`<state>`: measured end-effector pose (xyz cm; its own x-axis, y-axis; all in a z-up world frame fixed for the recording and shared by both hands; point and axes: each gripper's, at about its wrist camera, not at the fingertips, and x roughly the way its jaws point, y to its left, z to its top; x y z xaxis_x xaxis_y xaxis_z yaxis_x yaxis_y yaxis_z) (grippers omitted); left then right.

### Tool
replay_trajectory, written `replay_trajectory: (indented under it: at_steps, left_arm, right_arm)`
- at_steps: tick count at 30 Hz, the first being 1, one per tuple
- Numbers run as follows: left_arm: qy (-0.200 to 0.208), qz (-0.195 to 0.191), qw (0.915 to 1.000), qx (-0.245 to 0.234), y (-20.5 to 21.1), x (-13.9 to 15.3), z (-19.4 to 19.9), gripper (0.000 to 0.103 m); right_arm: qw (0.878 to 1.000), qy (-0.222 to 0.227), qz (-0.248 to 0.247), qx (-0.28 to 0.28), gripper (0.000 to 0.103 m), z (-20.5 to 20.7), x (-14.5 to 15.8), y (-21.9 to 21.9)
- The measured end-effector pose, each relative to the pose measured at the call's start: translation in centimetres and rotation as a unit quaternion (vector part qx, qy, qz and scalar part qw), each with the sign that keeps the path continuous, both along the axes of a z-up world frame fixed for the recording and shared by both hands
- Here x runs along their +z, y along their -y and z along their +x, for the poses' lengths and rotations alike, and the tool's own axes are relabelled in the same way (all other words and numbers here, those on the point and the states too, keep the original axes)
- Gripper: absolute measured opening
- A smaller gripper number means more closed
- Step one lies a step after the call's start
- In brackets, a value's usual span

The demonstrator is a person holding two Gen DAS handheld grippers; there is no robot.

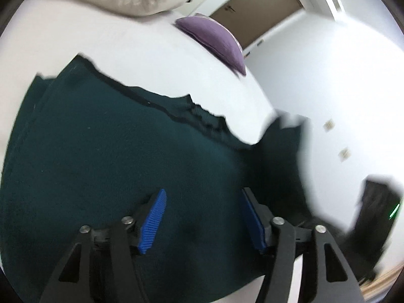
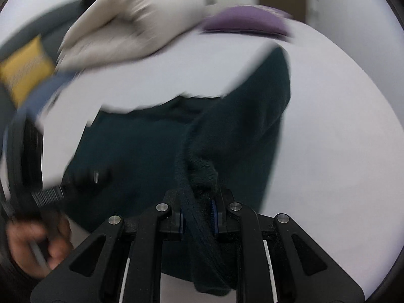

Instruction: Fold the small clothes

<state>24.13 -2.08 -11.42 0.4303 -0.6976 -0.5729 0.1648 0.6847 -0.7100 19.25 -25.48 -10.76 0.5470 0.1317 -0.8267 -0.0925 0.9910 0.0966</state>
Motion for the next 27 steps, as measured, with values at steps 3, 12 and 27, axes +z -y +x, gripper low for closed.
replay_trajectory:
  at_steps: [3, 12, 27]
  left_arm:
    - [-0.023, -0.043, 0.9988, 0.002, -0.7, -0.5, 0.8, 0.073]
    - [-0.085, -0.085, 0.9916, -0.048, 3.9, -1.8, 4.3, 0.082]
    - [-0.115, 0.004, 0.9872, -0.11, 9.4, -2.4, 6.5, 0.015]
  right_arm:
    - [1.0, -0.019, -0.017, 0.014, 0.014, 0.7, -2.2, -1.8]
    - [0.999, 0.012, -0.043, 0.026, 0.014, -1.3, -2.4, -1.9]
    - [0.997, 0.037, 0.044, 0.053, 0.049, -8.3, -1.1, 0.7]
